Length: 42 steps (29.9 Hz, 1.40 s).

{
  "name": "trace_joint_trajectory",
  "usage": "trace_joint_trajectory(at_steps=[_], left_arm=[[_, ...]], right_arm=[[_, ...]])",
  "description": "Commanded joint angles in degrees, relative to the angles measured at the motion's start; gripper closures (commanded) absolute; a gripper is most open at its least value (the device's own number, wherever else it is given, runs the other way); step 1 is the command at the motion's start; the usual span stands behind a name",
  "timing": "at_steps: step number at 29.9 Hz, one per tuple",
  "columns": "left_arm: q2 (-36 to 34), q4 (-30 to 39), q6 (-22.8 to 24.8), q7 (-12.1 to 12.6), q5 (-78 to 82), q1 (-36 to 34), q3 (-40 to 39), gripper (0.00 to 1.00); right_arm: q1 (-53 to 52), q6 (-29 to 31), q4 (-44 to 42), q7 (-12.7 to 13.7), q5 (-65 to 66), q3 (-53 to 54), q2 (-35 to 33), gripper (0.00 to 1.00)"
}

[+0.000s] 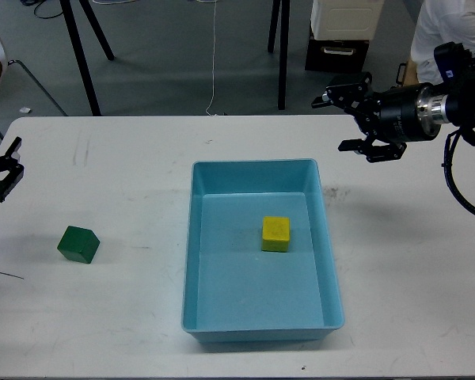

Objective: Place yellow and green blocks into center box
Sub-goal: 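Withdraw the right gripper back beside the tray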

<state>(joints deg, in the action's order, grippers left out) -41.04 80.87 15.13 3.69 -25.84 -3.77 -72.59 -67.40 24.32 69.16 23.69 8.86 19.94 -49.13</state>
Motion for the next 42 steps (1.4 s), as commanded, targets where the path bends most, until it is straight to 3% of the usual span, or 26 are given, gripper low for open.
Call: trace_joint_trajectory(at_steps=[1, 9, 17, 26, 31, 38, 42], left_arm=[[0.0, 0.0, 0.0, 0.0, 0.0, 0.0, 0.0, 0.00], [0.1, 0.0, 0.0, 0.0, 0.0, 0.0, -0.1, 0.00], [-0.7, 0.7, 0.2, 0.1, 0.0, 0.1, -1.1, 0.00], [-0.7, 0.8, 1.2, 0.1, 0.0, 0.0, -1.2, 0.00], [-0.7, 0.8, 1.2, 0.1, 0.0, 0.1, -1.2, 0.00], [-0.4, 0.8, 1.1, -0.1, 0.0, 0.2, -1.1, 0.00], [-0.4, 0.8, 1.0, -0.3, 0.0, 0.6, -1.1, 0.00]], right_arm=[[1.8, -1.5, 0.3, -0.7, -3.6, 1.3, -4.7, 0.02], [3.5, -8.5, 0.0, -3.3, -5.2, 1.5, -10.0, 0.02], [6.8, -7.7, 1.5, -2.8, -4.5, 0.4, -16.2, 0.01], [8.6, -7.5, 10.2, -3.1, -4.6, -3.0, -22.1, 0.01], [9.9, -8.7, 11.7, -3.1, -5.3, -3.0, -22.5, 0.01], [10.5, -14.5, 13.4, -3.6, -28.2, -2.5, -22.3, 0.01], [10.9, -18.2, 12.9, -7.6, -42.7, -2.6, -21.6, 0.01]])
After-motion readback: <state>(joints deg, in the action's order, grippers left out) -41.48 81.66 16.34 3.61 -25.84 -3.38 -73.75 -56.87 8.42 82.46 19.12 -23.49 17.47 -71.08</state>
